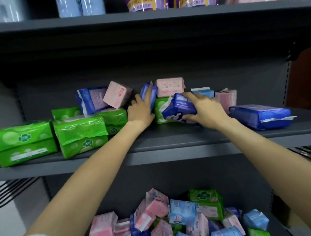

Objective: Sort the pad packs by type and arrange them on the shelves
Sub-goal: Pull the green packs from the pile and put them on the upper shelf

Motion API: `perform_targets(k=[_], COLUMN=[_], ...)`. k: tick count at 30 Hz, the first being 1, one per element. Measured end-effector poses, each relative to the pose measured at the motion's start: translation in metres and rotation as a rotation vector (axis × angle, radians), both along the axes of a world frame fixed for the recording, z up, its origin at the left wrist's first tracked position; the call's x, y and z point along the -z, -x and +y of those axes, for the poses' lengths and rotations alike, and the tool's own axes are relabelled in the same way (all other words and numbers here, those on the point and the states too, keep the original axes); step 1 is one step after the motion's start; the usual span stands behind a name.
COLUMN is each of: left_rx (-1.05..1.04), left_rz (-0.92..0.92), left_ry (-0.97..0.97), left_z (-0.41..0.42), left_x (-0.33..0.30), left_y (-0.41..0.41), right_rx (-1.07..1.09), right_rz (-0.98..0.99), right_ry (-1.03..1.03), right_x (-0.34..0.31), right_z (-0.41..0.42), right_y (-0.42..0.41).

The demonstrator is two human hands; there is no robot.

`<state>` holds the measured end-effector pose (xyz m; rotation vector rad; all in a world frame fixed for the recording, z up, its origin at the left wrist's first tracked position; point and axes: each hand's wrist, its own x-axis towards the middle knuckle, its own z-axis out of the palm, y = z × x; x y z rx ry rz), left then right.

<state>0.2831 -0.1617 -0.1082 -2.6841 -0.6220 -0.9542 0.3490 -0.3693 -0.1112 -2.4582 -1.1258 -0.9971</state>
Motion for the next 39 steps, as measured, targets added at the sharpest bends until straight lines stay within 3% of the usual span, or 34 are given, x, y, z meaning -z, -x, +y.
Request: perform_targets(k=[4, 8, 13, 17, 24, 28, 33, 35, 39], left_rx=[0.279, 0.533, 0.735, 0.836, 0.76, 0.625, 0.441, 0.387, 0.373], left_rz=[-0.313, -0.492, -0.497, -0.47, -0.259, 0.021, 0.329, 0.384, 0.454], left_ry=[0.088, 0.274, 0.498, 0.651, 0.915, 0.942, 1.103, 1.236, 1.304], left_z=[-0.032, -0.064, -0.109, -0.132, -0.144, -0.144, -0.15, -0.158, -0.171], left_x=[0.001, 0.013, 0.052, 0.102, 0.235, 0.328, 0.434, 0.467, 0.505], left_y=[0.061, 0.114, 0.151, 0.161, 0.19, 0.206, 0.192, 0.184, 0.173], right_rx=[-0.063, -0.269, -0.465, -0.471, -0.293, -0.014, 0.376, 0.398, 0.279], right_rz=[-0.002, 0.332, 0.736, 0.901, 1.197, 1.325, 1.333, 1.329, 1.342], right_ry=[-0.24, -0.591, -0.942, -1.027, -0.906, -0.741, -0.418, -0.283, 0.23], right_x=[0.001, 0.012, 0.057, 0.118, 0.25, 0.331, 0.431, 0.467, 0.51], right_z=[-0.019, -0.046, -0.089, -0.114, -0.148, -0.172, -0.187, -0.194, -0.204], right_y=[0.031, 0.075, 0.12, 0.137, 0.163, 0.177, 0.18, 0.182, 0.19])
